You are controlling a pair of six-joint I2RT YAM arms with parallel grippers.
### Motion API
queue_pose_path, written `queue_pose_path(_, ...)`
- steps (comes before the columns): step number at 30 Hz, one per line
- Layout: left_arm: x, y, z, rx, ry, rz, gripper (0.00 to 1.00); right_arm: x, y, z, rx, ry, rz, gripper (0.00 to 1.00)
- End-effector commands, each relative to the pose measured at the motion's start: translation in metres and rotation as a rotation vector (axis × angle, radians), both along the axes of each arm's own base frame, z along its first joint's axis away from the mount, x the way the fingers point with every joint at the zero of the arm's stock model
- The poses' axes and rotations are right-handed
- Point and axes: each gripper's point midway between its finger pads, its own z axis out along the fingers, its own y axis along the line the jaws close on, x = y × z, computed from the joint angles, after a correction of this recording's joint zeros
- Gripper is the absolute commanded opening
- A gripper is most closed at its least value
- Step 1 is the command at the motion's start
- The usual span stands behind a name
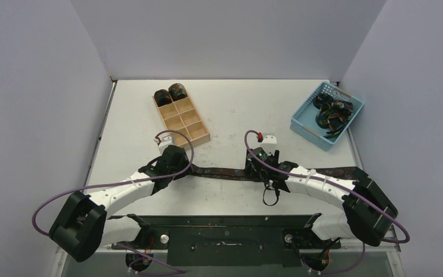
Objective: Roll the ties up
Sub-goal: Roll the tie at the center of the board.
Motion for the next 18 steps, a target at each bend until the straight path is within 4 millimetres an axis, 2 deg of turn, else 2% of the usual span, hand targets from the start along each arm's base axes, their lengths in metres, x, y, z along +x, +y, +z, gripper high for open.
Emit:
queue_pose_path(1,0.026,-0.007,0.014,-0.034,-0.072,0.027,0.5,0.006,0.003,0.018,0.038,-0.073,0.005,0.64)
queue_pose_path(10,0.023,-0.009,0.0,-0.125,-0.135,0.044,0.08,0.0,0.003,0.013,0.051,-0.069,0.034,0.64)
queue_pose_path(13,0.016,-0.008,0.001,-0.183,-0.183,0.048,0.02,-0.002,0.005,0.009,0.048,-0.065,0.054,0.64)
queue_pose_path(18,0.003,-0.005,0.0,-0.271,-0.255,0.044,0.03,-0.003,0.013,0.005,0.045,-0.056,0.107,0.61)
